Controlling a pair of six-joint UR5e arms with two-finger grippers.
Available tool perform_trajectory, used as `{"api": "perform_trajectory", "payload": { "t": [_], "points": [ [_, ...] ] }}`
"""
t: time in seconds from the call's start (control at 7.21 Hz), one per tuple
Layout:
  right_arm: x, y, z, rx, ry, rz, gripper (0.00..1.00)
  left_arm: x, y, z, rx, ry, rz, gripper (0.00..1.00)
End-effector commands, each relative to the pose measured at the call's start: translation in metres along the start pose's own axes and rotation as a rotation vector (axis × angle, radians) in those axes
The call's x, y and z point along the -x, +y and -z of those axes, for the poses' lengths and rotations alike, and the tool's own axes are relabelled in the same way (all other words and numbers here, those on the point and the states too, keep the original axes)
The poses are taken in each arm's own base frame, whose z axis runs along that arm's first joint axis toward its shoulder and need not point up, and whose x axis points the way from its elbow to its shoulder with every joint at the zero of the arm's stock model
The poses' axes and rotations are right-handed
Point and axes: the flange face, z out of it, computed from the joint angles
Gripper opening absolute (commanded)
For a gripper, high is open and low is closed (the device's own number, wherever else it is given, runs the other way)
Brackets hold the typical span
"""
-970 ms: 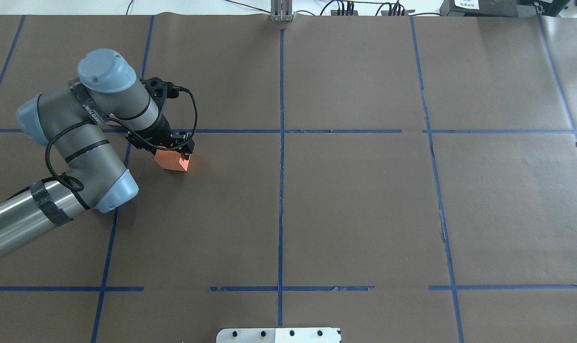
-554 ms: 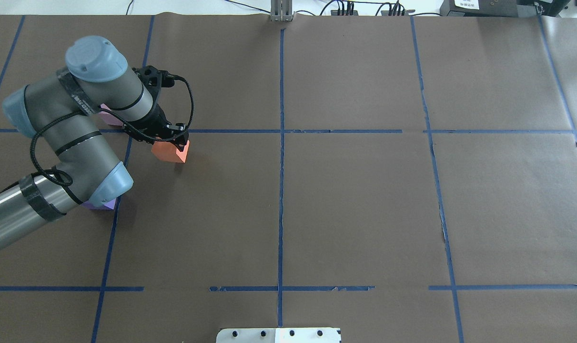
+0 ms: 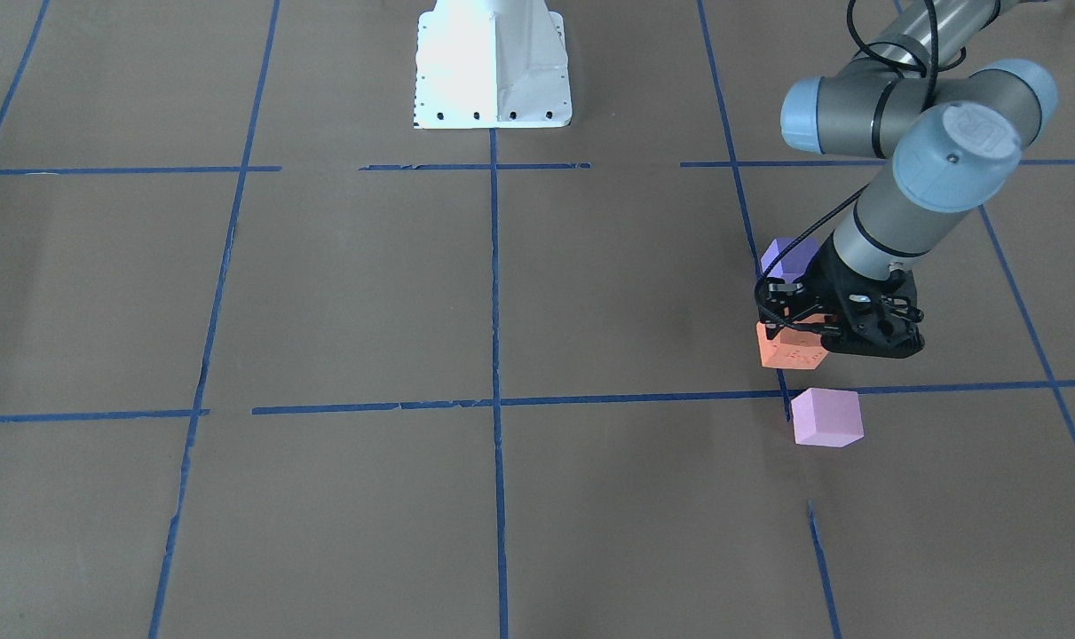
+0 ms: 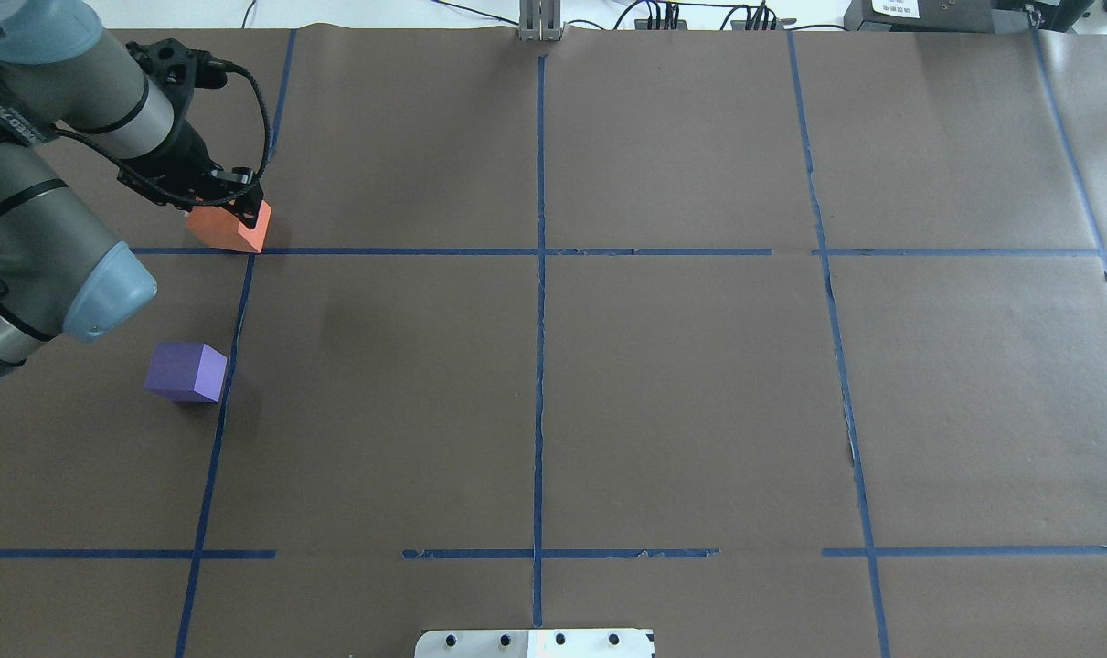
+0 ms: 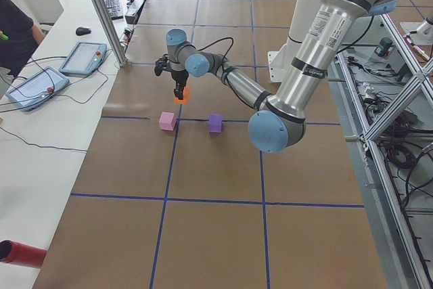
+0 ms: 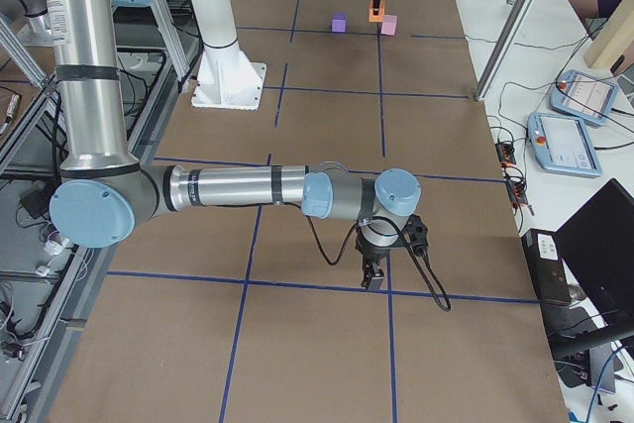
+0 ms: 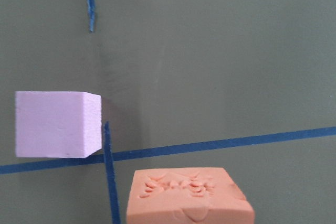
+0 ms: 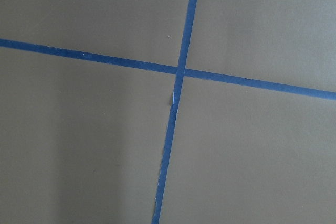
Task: Arrange blocks in a line
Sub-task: 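Lift the orange cube and carry it toward the pink cube, then lower the orange cube between the pink and purple cubes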
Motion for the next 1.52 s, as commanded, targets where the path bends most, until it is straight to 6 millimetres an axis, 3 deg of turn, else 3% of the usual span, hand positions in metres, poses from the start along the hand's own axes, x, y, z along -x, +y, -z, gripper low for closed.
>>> {"api": "perform_trajectory", "payload": {
  "t": [0.0,0.83,1.39],
  "points": [
    [0.0,0.0,0.0,0.0,0.0,0.0,1.0,0.057,0.021,-0.017,0.043,-0.037,-0.001,0.07],
    [0.0,0.0,0.0,0.0,0.0,0.0,1.0,0.08,0.015,-0.075,0.103,-0.023,0.016,0.08],
    [0.0,0.0,0.0,0.0,0.0,0.0,1.0,0.064,0.022,-0.085,0.158,0.061,0.04,0.09]
  ]
}}
